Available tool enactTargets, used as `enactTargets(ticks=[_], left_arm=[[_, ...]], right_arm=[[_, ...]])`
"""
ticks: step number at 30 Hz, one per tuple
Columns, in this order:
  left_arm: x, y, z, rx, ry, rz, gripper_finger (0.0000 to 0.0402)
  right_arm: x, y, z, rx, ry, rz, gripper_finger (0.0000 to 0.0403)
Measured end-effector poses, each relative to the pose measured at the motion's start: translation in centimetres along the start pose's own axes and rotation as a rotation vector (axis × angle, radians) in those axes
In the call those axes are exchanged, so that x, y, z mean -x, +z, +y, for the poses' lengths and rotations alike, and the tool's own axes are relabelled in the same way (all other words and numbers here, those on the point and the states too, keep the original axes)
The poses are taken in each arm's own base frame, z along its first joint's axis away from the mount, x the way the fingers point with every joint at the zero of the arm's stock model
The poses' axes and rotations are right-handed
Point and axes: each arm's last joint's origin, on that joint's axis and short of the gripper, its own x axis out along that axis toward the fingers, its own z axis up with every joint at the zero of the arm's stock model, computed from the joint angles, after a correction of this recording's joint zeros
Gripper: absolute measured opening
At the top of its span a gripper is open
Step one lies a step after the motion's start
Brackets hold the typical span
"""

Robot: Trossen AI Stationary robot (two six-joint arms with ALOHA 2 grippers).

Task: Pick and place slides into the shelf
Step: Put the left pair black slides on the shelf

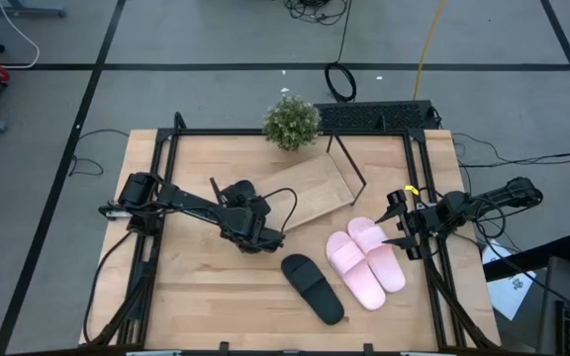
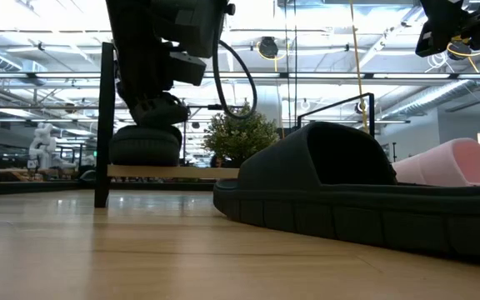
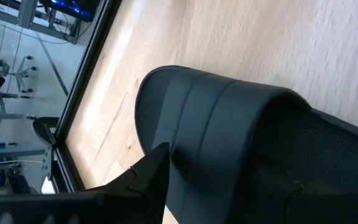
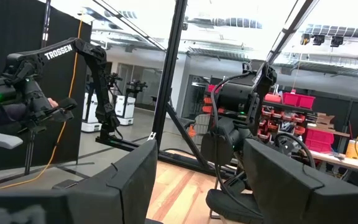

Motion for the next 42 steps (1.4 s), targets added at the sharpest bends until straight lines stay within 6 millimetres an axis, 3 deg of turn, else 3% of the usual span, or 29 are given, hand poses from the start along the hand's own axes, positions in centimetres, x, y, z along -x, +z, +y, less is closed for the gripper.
enactTargets(ticks=[42], left_arm=[[0.07, 0.12, 0.18, -0.037, 0.029, -0.026, 0.0175]], right_arm=[[0.00, 0.00, 0.00, 0.004, 0.000, 0.000, 0.0226]])
